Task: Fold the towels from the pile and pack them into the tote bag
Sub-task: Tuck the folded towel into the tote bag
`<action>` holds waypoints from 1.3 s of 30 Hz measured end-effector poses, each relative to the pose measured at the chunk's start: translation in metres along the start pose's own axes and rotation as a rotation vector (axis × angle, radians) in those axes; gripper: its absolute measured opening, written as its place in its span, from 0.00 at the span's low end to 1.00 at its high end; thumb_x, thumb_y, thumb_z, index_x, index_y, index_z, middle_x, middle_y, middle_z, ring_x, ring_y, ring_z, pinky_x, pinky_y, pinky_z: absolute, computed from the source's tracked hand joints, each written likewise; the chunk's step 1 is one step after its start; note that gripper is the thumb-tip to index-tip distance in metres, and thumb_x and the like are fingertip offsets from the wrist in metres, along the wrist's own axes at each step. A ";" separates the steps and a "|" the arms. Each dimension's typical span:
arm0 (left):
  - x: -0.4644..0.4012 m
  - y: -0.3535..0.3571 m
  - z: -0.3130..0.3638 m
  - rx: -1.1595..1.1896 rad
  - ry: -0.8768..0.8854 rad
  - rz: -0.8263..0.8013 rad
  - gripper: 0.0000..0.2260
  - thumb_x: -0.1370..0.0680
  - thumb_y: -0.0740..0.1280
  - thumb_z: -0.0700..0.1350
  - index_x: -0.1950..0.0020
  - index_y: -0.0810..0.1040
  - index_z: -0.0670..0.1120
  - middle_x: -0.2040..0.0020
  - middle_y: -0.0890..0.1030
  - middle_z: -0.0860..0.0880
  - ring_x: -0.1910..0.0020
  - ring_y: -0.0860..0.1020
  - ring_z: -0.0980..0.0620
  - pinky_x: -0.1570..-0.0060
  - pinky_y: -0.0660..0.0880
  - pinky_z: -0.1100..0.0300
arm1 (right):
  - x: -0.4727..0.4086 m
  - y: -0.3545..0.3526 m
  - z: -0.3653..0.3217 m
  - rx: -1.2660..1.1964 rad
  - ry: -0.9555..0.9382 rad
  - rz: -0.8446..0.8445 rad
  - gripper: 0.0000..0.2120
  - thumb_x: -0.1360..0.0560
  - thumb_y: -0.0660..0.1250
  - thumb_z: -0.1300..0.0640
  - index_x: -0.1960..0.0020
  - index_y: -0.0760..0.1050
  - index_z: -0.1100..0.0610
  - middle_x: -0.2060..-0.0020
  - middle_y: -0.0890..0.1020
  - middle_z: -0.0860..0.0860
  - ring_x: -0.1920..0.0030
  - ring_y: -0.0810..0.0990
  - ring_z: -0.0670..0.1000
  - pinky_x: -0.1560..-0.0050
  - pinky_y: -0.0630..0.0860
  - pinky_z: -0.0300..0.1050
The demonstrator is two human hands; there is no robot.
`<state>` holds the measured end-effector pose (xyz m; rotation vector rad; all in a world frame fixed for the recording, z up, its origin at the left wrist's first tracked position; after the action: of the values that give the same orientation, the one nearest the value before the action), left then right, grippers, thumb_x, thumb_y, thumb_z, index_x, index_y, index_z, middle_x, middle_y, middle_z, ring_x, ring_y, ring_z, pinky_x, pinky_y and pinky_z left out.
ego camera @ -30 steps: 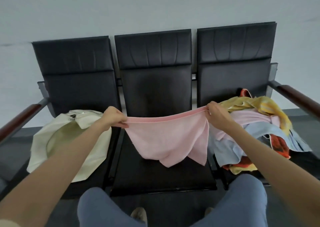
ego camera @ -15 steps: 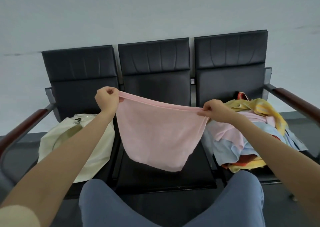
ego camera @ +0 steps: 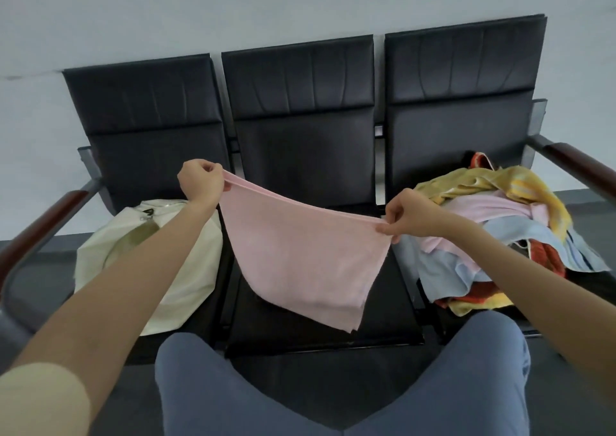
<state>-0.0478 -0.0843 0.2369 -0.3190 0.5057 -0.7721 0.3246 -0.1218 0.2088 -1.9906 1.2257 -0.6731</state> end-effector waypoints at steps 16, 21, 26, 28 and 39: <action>-0.072 0.075 0.011 0.008 0.010 -0.182 0.11 0.19 0.55 0.38 0.53 0.76 0.42 0.53 0.79 0.43 0.53 0.78 0.47 0.54 0.74 0.56 | -0.110 -0.053 0.026 0.292 0.169 0.643 0.09 0.22 0.62 0.56 0.48 0.79 0.57 0.51 0.81 0.54 0.53 0.79 0.60 0.58 0.69 0.46; -0.065 0.078 -0.014 0.068 -0.025 -0.177 0.13 0.24 0.55 0.34 0.57 0.78 0.41 0.58 0.79 0.45 0.52 0.79 0.44 0.48 0.78 0.49 | -0.103 -0.034 0.044 0.286 0.048 0.710 0.08 0.23 0.62 0.62 0.49 0.80 0.61 0.55 0.79 0.58 0.58 0.78 0.62 0.59 0.71 0.50; -0.015 0.095 -0.104 -0.062 -0.110 -0.422 0.12 0.27 0.58 0.31 0.61 0.79 0.43 0.55 0.80 0.42 0.48 0.79 0.41 0.43 0.76 0.46 | -0.078 0.049 0.094 0.174 0.101 0.523 0.09 0.25 0.62 0.69 0.48 0.79 0.66 0.51 0.79 0.62 0.53 0.78 0.63 0.52 0.73 0.50; 0.019 0.100 -0.144 -0.197 -0.116 -0.531 0.11 0.25 0.59 0.32 0.56 0.81 0.40 0.49 0.80 0.39 0.45 0.77 0.41 0.43 0.73 0.54 | -0.063 0.091 0.116 0.149 0.165 0.439 0.08 0.26 0.63 0.70 0.49 0.79 0.67 0.53 0.80 0.64 0.54 0.80 0.64 0.53 0.73 0.49; 0.147 0.072 -0.278 -0.630 0.242 -0.884 0.07 0.24 0.60 0.32 0.53 0.77 0.38 0.46 0.74 0.41 0.54 0.76 0.42 0.52 0.72 0.52 | 0.013 0.216 0.156 0.109 0.210 0.158 0.07 0.25 0.65 0.69 0.50 0.80 0.64 0.54 0.80 0.58 0.58 0.80 0.56 0.58 0.71 0.42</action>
<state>-0.0674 -0.1685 -0.0738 -1.0869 0.8489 -1.5112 0.3256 -0.1564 -0.0557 -1.7472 1.4212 -0.8666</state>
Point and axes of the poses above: each hand's wrist, its own x-axis away from the middle knuckle, its own y-axis out of the palm, z = x × y, the point moved 2 cm from there along -x, towards the middle knuckle
